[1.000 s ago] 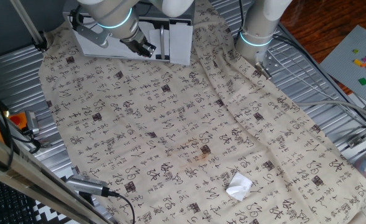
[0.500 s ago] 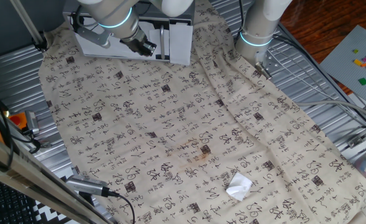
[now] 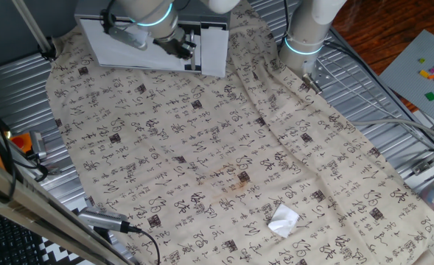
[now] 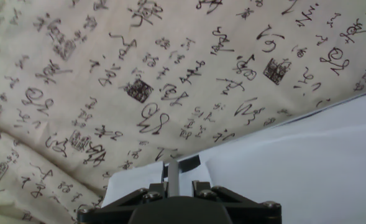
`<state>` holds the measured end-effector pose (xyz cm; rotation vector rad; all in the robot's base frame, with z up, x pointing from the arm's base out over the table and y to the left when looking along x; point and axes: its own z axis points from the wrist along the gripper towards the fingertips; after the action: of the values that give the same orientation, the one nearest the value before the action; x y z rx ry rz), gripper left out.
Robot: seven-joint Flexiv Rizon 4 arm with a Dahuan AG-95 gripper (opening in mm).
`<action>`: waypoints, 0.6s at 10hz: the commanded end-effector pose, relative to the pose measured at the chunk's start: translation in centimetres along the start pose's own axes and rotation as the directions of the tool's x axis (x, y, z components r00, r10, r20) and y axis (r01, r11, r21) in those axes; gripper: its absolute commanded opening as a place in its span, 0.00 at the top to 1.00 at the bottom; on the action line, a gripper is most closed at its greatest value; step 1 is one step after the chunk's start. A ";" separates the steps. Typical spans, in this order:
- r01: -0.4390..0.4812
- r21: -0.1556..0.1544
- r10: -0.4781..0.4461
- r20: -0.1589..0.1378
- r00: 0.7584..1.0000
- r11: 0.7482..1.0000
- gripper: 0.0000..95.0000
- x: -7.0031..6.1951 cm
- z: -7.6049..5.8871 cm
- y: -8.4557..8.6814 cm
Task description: Open the microwave door
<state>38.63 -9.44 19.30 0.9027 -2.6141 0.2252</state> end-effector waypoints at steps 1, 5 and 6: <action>0.013 0.002 -0.013 -0.014 1.000 1.000 0.80 0.6 0.3 0.1; 0.016 0.000 -0.015 -0.069 0.998 1.000 0.80 1.5 0.4 0.4; 0.023 -0.002 -0.023 -0.083 0.996 1.000 0.80 1.8 0.5 0.3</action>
<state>37.05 -10.32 19.48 0.9002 -2.5228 0.2474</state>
